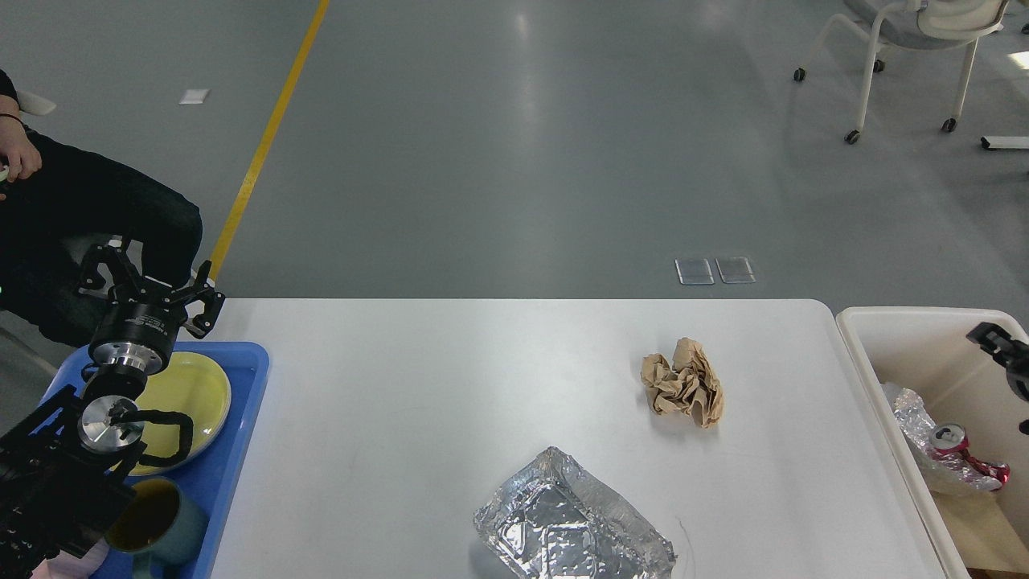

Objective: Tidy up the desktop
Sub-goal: 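Lift the red can and drop it into the white bin, then move the right gripper down onto the large crumpled foil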

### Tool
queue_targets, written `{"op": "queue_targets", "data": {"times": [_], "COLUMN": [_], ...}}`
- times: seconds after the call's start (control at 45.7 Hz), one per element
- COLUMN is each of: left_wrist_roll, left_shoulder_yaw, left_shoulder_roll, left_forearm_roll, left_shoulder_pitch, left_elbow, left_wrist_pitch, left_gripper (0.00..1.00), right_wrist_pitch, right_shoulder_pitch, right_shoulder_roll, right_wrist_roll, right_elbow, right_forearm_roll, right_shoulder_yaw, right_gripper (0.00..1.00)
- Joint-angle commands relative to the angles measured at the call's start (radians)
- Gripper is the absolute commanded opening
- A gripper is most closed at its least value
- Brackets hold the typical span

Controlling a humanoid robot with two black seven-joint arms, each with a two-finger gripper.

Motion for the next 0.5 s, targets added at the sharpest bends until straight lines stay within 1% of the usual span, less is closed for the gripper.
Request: {"op": "queue_targets", "data": {"times": [0.0, 0.088, 0.197, 0.285, 0.329, 0.394, 0.482], "left_wrist_roll": [-0.001, -0.001, 0.001, 0.001, -0.001, -0.001, 0.001], "left_shoulder_yaw": [0.0, 0.0, 0.0, 0.0, 0.0, 0.0, 0.001], "left_shoulder_roll": [0.0, 0.0, 0.0, 0.0, 0.0, 0.0, 0.0], "left_forearm_roll": [0.0, 0.0, 0.0, 0.0, 0.0, 0.0, 0.0], "left_shoulder_pitch": [0.0, 0.0, 0.0, 0.0, 0.0, 0.0, 0.0], "left_elbow": [0.0, 0.0, 0.0, 0.0, 0.0, 0.0, 0.0], "left_wrist_pitch": [0.0, 0.0, 0.0, 0.0, 0.0, 0.0, 0.0], "left_gripper": [0.97, 0.97, 0.97, 0.97, 0.97, 0.97, 0.97], "right_wrist_pitch": [0.026, 0.041, 0.069, 0.119, 0.167, 0.271, 0.491], "right_shoulder_pitch": [0.183, 0.315, 0.471, 0.582, 0.635, 0.708, 0.801], "right_shoulder_roll": [0.006, 0.02, 0.09, 0.136, 0.155, 0.173, 0.19], "right_wrist_roll": [0.0, -0.003, -0.003, -0.002, -0.003, -0.002, -0.003], "right_elbow": [0.096, 0.188, 0.292, 0.351, 0.381, 0.415, 0.44], "right_forearm_roll": [0.002, 0.002, 0.002, 0.002, 0.002, 0.002, 0.002], "right_shoulder_yaw": [-0.043, -0.096, -0.173, -0.21, -0.216, -0.218, -0.216], "right_gripper": [1.0, 1.0, 1.0, 1.0, 1.0, 1.0, 1.0]}}
